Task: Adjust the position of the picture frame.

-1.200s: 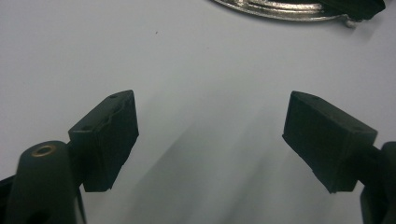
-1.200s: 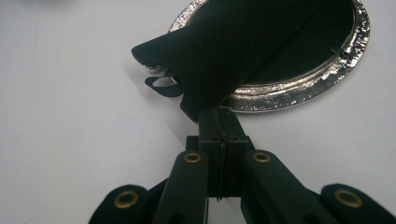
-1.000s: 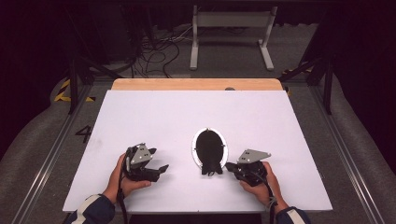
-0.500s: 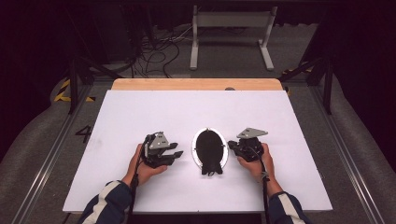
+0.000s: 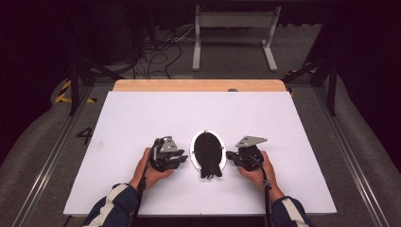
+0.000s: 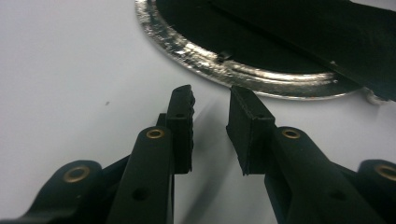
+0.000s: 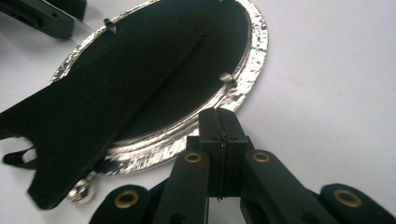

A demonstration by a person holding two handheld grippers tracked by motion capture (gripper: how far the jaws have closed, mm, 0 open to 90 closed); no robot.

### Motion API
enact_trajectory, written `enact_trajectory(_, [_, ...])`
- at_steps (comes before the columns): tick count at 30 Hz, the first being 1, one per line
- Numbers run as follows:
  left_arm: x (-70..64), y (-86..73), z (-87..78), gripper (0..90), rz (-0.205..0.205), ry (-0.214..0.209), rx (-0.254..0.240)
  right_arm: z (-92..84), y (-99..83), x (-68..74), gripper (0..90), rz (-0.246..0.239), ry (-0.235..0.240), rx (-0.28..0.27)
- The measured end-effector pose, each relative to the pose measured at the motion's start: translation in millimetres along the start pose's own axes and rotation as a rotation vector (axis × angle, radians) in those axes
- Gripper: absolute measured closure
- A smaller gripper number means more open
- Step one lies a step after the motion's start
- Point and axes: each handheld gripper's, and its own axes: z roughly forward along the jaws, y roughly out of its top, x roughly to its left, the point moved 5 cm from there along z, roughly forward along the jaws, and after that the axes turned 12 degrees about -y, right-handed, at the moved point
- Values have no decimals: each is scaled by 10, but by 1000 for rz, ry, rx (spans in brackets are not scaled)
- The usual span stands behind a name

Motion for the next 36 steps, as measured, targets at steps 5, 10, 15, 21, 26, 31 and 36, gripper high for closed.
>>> enact_trajectory(5, [-30, -21, -3, 720, -16, -11, -11, -60, -35, 156, 900, -30, 49, 4])
enact_trajectory(10, [-112, -19, 14, 732, 16, -34, 1, -150, -102, 324, 900, -64, 102, 7])
enact_trajectory(15, [-172, -13, 32, 741, 28, -60, -2, -200, -136, 475, 900, -102, 108, -8])
enact_trajectory(21, [-231, -15, 35, 769, 39, -83, 5, -220, -153, 498, 900, -100, 119, -6])
enact_trajectory(26, [-279, -19, 27, 743, 63, -89, 22, -265, -186, 552, 900, -108, 132, -9])
enact_trajectory(31, [-335, -40, 26, 764, 69, -139, 16, -288, -195, 599, 900, -117, 143, -7])
enact_trajectory(36, [-362, -46, 31, 772, 91, -166, 17, -282, -190, 615, 900, -126, 155, -2])
